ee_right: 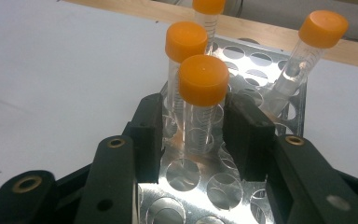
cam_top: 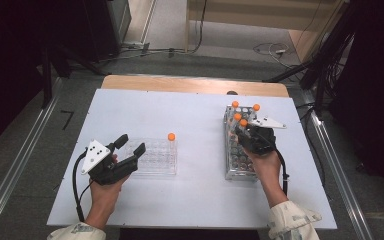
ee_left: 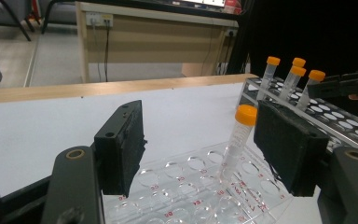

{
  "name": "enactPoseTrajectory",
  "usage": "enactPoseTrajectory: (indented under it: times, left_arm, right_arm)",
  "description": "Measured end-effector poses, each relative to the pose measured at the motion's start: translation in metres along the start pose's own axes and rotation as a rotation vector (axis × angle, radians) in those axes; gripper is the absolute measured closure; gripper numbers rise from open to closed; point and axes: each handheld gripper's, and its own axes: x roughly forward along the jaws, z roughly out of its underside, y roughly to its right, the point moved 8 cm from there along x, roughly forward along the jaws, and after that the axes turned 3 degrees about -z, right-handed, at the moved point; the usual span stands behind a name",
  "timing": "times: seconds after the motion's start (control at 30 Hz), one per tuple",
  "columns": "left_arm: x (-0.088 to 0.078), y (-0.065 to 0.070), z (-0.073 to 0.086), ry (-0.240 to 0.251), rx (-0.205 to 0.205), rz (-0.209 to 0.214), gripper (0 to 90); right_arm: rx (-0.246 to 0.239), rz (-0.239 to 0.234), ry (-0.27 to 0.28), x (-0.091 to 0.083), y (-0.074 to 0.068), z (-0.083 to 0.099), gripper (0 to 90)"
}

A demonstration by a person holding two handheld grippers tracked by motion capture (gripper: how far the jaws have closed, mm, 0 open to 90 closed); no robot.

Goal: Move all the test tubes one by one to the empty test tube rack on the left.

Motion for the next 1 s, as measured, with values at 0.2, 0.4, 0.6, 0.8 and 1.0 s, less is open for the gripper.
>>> enactPoseTrajectory:
  times: [0.2, 0.4, 0.6, 0.8, 1.0]
  left_arm:
    - [0.0000, 0.0006, -0.0002, 0.001, -0.001, 0.002, 33.5]
    - [0.0005, 0.0010, -0.0003, 0.001, 0.000, 0.005, 33.8]
    - [0.0009, 0.0014, -0.0001, 0.000, -0.001, 0.009, 34.1]
    - [0.0009, 0.0012, -0.0001, -0.001, -0.001, 0.011, 34.3]
    - [0.0004, 0.0004, -0.0008, 0.002, -0.003, 0.010, 34.6]
  right_arm:
    - [0.022, 0.003, -0.026, 0.0025, 0.0015, 0.0006, 61.1]
    - [0.013, 0.009, -0.028, 0.0030, 0.0016, 0.0003, 66.3]
    - [0.018, 0.011, -0.020, 0.0027, 0.0024, -0.0002, 71.0]
    - [0.034, 0.005, 0.000, 0.0008, 0.0030, -0.0014, 71.5]
    - [0.042, -0.003, 0.016, -0.0011, 0.0039, -0.0030, 71.6]
